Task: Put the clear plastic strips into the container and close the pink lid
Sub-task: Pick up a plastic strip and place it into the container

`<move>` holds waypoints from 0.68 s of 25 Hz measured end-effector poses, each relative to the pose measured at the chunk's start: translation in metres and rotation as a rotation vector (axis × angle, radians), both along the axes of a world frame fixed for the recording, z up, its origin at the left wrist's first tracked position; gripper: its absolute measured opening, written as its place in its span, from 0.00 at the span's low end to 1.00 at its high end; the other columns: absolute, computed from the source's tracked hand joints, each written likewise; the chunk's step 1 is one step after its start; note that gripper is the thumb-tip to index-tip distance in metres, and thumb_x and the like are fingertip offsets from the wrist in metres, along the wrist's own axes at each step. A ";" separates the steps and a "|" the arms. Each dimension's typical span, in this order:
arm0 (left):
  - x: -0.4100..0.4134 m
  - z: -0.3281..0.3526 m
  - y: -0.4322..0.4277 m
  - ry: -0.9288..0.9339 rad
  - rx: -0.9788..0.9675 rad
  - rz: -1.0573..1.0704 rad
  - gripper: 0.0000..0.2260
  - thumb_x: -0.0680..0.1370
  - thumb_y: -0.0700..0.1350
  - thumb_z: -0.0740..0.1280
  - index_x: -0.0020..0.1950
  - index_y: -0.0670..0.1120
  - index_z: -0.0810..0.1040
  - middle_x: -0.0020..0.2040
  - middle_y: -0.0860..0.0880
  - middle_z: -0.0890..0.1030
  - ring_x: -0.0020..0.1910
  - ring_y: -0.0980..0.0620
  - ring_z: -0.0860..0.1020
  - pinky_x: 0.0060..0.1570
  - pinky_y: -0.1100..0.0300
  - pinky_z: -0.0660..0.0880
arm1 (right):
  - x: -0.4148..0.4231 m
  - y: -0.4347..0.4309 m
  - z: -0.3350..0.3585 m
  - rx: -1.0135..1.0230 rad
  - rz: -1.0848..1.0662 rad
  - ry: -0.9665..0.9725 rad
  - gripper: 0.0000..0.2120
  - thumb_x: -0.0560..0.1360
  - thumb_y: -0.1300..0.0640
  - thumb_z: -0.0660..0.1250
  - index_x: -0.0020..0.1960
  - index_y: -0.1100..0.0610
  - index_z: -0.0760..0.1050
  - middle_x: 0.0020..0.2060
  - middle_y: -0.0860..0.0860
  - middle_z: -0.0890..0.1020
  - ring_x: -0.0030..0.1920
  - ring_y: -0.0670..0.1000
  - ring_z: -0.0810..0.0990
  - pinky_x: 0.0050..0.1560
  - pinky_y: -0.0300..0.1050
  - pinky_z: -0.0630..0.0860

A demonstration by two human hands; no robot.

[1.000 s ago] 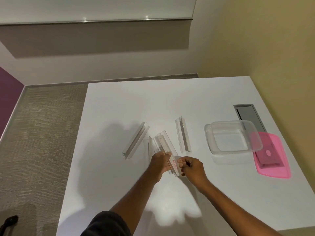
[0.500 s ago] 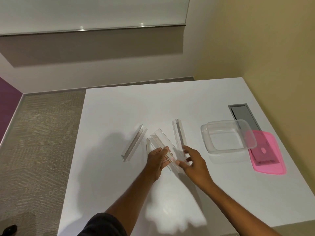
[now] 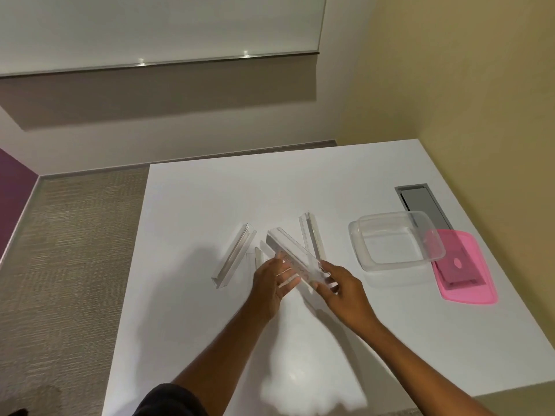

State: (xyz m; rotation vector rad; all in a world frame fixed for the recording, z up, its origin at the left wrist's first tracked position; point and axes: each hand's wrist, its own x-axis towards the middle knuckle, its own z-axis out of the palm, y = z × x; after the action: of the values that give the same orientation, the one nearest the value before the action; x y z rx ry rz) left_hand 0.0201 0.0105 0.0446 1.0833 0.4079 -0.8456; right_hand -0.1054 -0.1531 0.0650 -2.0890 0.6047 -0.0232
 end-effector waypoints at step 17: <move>-0.007 0.018 -0.018 -0.093 0.032 0.071 0.03 0.86 0.34 0.64 0.58 0.36 0.76 0.60 0.36 0.86 0.52 0.44 0.89 0.52 0.50 0.88 | -0.003 -0.051 0.028 0.323 0.062 0.100 0.12 0.79 0.46 0.75 0.61 0.38 0.84 0.53 0.40 0.89 0.51 0.42 0.87 0.56 0.43 0.80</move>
State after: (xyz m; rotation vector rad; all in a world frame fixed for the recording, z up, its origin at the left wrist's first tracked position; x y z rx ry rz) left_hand 0.0135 -0.0078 0.0627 1.1265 0.3810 -0.7257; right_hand -0.1083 -0.2036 0.0932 -1.8010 0.5621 0.2029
